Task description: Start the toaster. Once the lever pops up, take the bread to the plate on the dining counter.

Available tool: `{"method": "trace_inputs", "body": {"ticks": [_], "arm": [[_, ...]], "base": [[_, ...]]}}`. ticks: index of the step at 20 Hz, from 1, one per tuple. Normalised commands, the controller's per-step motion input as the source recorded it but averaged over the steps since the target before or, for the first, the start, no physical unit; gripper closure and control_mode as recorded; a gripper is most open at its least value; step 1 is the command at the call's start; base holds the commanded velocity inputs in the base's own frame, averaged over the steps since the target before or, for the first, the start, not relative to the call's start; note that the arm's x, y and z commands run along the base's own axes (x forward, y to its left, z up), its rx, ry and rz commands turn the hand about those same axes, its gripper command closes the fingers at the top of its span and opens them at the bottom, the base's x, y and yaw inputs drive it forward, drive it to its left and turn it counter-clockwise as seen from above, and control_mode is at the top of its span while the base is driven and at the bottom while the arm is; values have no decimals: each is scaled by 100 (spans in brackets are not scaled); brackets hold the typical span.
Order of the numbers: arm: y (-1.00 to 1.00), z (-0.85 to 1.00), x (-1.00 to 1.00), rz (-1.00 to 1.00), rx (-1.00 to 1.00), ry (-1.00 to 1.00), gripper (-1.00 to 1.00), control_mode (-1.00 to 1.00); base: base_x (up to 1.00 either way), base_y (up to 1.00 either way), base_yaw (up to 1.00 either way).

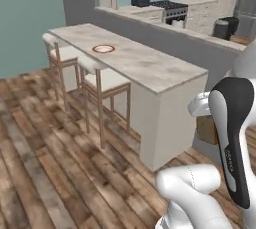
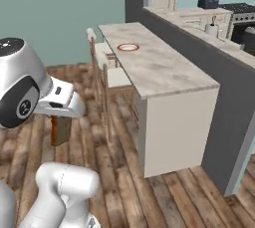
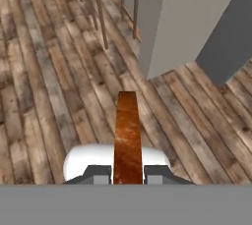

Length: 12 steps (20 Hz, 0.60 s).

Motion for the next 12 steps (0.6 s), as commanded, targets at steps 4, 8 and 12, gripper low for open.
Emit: {"method": "trace_inputs", "body": {"ticks": [4, 8, 12], "arm": [[0, 0, 0, 0, 0, 0, 100, 100], [0, 0, 0, 0, 0, 0, 100, 100], [0, 0, 0, 0, 0, 0, 100, 100]], "base": [[39, 93, -62], [32, 96, -62], [24, 96, -62]]}}
